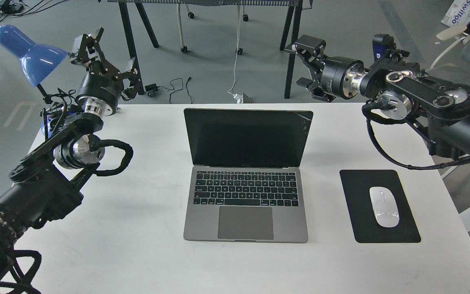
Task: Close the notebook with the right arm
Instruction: 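Raise the right gripper and swing it over the laptop's screen top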
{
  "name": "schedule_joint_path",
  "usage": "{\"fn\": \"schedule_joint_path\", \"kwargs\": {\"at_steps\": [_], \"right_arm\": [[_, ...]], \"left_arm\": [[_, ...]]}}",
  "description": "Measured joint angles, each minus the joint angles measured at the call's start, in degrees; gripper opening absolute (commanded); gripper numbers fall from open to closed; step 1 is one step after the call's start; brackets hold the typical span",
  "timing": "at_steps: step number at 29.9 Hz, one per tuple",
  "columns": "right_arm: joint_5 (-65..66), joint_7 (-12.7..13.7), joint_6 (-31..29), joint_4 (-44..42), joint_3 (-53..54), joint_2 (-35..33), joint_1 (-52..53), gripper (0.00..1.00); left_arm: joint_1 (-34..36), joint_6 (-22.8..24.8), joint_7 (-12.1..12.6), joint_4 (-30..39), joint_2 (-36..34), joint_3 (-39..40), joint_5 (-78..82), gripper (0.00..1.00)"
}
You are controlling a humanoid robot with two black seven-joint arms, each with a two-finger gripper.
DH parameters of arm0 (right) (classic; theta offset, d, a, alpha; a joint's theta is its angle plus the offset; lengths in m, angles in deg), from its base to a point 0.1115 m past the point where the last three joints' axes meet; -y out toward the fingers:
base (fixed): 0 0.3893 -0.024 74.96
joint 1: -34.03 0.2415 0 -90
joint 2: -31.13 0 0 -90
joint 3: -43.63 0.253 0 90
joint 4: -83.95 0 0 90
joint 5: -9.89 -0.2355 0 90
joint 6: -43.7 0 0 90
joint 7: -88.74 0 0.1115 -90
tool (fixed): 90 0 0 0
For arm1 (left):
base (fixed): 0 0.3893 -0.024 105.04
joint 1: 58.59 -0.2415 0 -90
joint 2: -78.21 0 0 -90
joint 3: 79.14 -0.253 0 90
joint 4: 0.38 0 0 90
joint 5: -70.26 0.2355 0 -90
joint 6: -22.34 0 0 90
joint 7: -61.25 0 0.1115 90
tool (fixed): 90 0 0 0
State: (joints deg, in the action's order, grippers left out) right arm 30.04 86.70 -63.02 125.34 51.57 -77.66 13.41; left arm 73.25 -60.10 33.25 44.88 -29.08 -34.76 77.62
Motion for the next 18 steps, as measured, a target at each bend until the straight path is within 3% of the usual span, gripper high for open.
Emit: {"fn": "schedule_joint_path", "kwargs": {"at_steps": [18], "right_arm": [[0.3,1.2,-7.3,0.6,-2.5,-0.5,0.2,1.00]], "left_arm": [[0.0,0.0,0.0,0.0,0.0,0.2,0.0,1.00]]}}
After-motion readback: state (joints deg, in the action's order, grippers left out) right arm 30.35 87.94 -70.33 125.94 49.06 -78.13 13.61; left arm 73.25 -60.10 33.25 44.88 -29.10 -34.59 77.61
